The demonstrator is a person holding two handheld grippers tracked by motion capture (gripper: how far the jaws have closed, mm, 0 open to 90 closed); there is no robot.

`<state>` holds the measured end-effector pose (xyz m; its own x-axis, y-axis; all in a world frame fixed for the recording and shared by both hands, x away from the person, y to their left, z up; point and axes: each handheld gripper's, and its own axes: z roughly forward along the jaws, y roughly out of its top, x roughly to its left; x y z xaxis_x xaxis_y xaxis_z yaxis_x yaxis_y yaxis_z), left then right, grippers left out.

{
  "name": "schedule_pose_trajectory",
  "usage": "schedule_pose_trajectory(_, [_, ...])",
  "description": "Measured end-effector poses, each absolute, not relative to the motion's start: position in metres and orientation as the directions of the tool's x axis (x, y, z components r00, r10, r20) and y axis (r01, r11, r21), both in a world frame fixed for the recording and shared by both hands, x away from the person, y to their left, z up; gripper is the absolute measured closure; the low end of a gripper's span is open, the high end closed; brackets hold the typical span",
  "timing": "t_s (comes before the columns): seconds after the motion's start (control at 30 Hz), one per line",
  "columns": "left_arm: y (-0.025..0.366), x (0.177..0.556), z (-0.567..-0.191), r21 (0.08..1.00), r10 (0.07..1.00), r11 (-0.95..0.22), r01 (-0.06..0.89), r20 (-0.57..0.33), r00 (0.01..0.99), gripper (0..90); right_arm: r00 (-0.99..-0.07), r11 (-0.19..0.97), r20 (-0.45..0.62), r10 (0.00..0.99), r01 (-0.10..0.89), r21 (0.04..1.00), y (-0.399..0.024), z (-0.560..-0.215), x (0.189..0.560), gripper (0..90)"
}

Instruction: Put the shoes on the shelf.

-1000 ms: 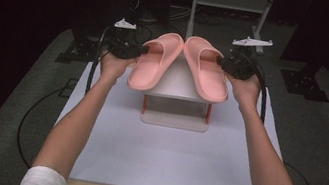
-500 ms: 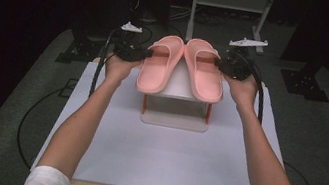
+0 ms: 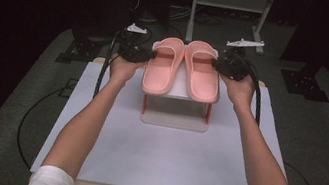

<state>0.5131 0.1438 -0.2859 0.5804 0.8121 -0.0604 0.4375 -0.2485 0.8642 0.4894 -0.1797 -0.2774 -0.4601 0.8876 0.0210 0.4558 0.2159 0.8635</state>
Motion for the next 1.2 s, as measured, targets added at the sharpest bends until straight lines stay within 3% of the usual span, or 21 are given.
schedule_pose_trajectory(1.2, [0.1346, 0.5153, -0.2881, 0.873, 0.809, -0.228, 0.431, -0.076, 0.582, 69.9, -0.446, 0.174, 0.062, 0.893, 0.468, 0.866, -0.1708, -0.2825, 0.495, 68.1])
